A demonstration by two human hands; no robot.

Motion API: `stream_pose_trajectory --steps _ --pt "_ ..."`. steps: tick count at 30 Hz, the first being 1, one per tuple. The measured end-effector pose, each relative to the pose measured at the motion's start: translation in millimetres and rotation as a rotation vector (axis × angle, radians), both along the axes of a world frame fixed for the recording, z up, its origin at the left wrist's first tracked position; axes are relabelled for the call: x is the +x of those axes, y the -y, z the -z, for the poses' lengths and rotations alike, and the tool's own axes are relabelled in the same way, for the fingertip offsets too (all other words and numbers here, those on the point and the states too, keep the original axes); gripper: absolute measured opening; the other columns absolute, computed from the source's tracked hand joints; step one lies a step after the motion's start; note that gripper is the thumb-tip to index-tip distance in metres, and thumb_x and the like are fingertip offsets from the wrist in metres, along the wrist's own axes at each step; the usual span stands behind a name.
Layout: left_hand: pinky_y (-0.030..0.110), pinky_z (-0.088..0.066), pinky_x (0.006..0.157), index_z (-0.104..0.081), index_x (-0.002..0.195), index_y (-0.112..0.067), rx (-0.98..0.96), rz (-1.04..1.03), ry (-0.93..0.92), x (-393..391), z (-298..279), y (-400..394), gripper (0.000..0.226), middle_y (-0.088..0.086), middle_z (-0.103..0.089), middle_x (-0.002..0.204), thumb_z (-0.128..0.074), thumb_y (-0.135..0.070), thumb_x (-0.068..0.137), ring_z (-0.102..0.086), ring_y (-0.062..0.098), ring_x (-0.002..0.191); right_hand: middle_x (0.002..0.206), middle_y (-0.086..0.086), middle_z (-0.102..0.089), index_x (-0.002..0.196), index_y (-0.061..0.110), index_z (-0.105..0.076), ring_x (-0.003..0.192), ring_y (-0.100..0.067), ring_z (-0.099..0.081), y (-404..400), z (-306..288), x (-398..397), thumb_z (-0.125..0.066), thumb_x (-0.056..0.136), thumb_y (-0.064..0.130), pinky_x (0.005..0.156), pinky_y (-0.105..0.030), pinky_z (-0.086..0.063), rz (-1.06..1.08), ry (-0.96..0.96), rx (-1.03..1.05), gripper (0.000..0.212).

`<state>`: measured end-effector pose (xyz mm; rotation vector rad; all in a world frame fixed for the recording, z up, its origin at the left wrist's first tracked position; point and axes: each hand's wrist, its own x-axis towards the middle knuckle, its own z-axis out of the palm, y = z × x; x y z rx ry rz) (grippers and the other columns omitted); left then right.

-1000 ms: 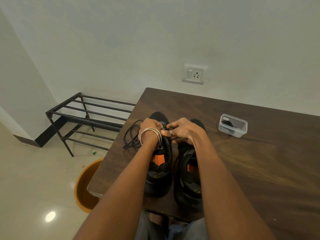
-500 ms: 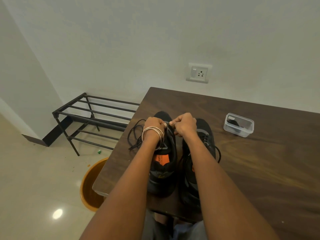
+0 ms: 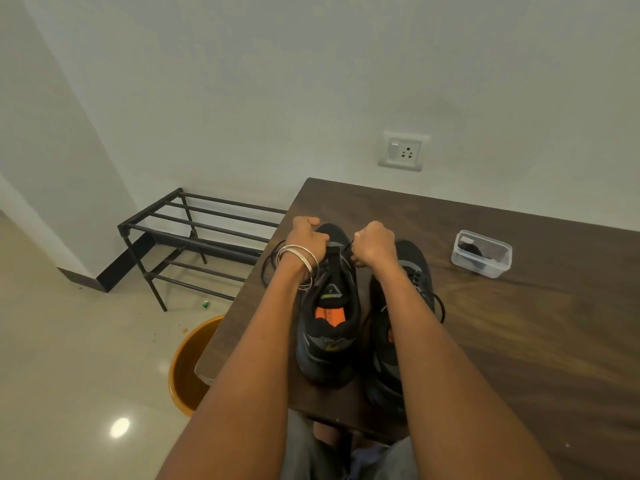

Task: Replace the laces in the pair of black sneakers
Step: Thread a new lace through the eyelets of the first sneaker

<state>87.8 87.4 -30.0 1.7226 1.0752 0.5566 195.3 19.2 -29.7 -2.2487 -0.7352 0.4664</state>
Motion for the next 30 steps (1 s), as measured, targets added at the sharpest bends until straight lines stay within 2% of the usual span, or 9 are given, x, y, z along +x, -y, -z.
stream_pose_trajectory --steps 1,4,10,13,17,22,24,26,30 --pt "0.032 -0.054 0.085 -0.039 0.125 -0.004 -0.045 -0.024 0.083 1 -1 -1 0.037 0.009 -0.06 0.086 -0.044 0.008 0.091 -0.06 0.019 0.082 0.099 -0.019 -0.067 0.091 -0.003 -0.061 0.085 -0.031 -0.067 1 -6 0 -0.051 0.095 0.009 0.078 -0.041 -0.059 -0.001 0.03 -0.002 0.016" --pt "0.015 -0.051 0.054 -0.04 0.11 -0.005 -0.125 -0.162 0.321 1 -12 3 0.016 0.01 -0.055 0.076 -0.04 0.004 0.098 -0.061 0.01 0.052 0.1 -0.015 -0.06 0.102 -0.004 -0.06 0.087 -0.026 -0.057 4 -28 1 -0.051 0.096 0.008 0.072 -0.032 -0.045 0.017 0.124 0.053 0.016" --pt "0.029 -0.057 0.074 -0.066 0.097 -0.005 -0.176 -0.215 0.571 -2 -16 5 0.009 0.009 -0.073 0.085 -0.062 -0.002 0.089 -0.073 0.019 0.079 0.105 -0.01 -0.062 0.101 0.005 -0.056 0.092 -0.02 -0.061 17 -68 -6 -0.042 0.097 0.001 0.063 -0.018 -0.042 0.005 0.12 0.442 0.015" --pt "0.024 -0.057 0.074 -0.071 0.101 -0.003 -0.22 -0.185 0.678 -1 -22 11 0.015 0.009 -0.073 0.09 -0.065 -0.006 0.088 -0.071 0.017 0.081 0.094 -0.008 -0.067 0.097 0.009 -0.056 0.082 -0.015 -0.068 21 -75 -13 -0.041 0.102 0.006 0.061 -0.01 -0.047 -0.009 0.008 0.622 0.015" --pt "0.025 -0.058 0.076 -0.074 0.094 -0.017 -0.146 -0.092 0.58 3 -24 16 0.015 0.002 -0.072 0.088 -0.063 -0.007 0.09 -0.065 0.013 0.08 0.092 0.0 -0.062 0.094 0.013 -0.058 0.082 -0.007 -0.059 21 -61 -18 -0.048 0.099 0.006 0.071 -0.019 -0.046 -0.175 0.07 0.456 0.013" --pt "0.031 -0.057 0.07 -0.073 0.083 -0.014 -0.215 0.028 0.494 4 -22 17 0.015 0.005 -0.07 0.068 -0.061 -0.01 0.092 -0.064 0.017 0.065 0.104 -0.002 -0.058 0.076 0.034 -0.055 0.105 -0.024 -0.056 14 -51 -15 -0.058 0.095 0.013 0.094 -0.048 -0.048 -0.221 0.201 0.277 0.028" --pt "0.028 -0.058 0.066 -0.072 0.083 -0.01 -0.245 0.061 0.49 3 -21 15 0.015 0.005 -0.07 0.067 -0.061 -0.01 0.092 -0.065 0.015 0.063 0.095 -0.001 -0.062 0.079 0.029 -0.062 0.097 -0.02 -0.061 15 -51 -12 -0.061 0.095 0.013 0.085 -0.032 -0.055 -0.215 0.114 0.3 0.023" --pt "0.032 -0.056 0.069 -0.074 0.078 -0.01 -0.275 0.095 0.485 2 -18 12 0.019 0.009 -0.07 0.068 -0.061 -0.012 0.092 -0.065 0.019 0.063 0.082 0.0 -0.064 0.09 0.011 -0.069 0.076 -0.012 -0.063 20 -55 -11 -0.061 0.095 0.009 0.061 -0.01 -0.051 -0.224 -0.024 0.365 0.009" --pt "0.033 -0.053 0.067 -0.074 0.071 -0.013 -0.277 0.141 0.439 -1 -16 9 0.023 0.01 -0.069 0.069 -0.063 -0.014 0.091 -0.063 0.017 0.06 0.084 -0.007 -0.065 0.106 -0.003 -0.069 0.059 -0.002 -0.059 32 -58 -9 -0.057 0.097 0.002 0.048 -0.008 -0.046 -0.283 -0.24 0.448 0.016"
